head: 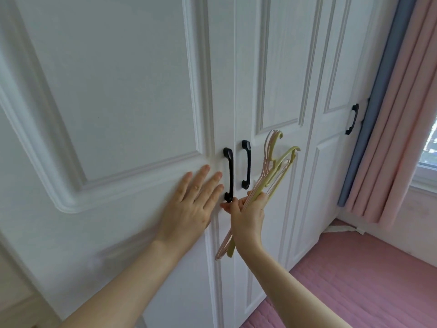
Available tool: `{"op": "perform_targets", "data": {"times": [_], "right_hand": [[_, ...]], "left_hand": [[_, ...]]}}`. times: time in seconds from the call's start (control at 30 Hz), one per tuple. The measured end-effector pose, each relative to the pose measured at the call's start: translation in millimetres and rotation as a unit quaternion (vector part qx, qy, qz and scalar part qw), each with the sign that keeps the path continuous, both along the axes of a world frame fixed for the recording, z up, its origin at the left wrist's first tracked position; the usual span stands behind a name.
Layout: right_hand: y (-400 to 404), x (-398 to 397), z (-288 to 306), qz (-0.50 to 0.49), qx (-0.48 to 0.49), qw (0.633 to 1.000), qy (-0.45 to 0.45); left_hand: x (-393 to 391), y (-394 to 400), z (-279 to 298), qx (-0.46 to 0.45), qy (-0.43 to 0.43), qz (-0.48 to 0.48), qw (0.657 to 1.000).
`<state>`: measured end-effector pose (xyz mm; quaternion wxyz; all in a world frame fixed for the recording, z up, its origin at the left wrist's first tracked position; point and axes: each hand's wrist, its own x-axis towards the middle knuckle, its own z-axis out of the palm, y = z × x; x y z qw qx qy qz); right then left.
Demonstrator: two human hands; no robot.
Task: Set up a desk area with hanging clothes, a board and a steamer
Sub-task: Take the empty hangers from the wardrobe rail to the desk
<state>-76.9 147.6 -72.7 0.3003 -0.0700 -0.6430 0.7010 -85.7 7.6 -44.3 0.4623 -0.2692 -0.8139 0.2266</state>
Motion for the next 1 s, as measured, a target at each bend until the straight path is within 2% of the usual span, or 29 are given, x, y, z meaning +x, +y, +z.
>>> {"op": "perform_targets", "data": {"times": [0.23, 0.6, 0.8, 1.0], "right_hand": [[-6, -9, -6, -0.021, 0.011, 1.0, 0.002], [-10, -11, -6, -0.022, 0.022, 0.999, -0.019], [5, 15, 2, -0.034, 0.045, 0.998, -0.021], [27, 73, 17, -0.004, 0.089, 0.996, -0.007]], "left_hand": [[-7, -4, -2, -0.019, 0.009, -0.005, 1.0], [-8, -4, 0, -0.018, -0.039, 0.027, 0.999], [-1, -3, 6, -0.014, -0.092, 0.044, 0.995], [24, 4, 22, 0.001, -0.145, 0.048, 0.988]]}}
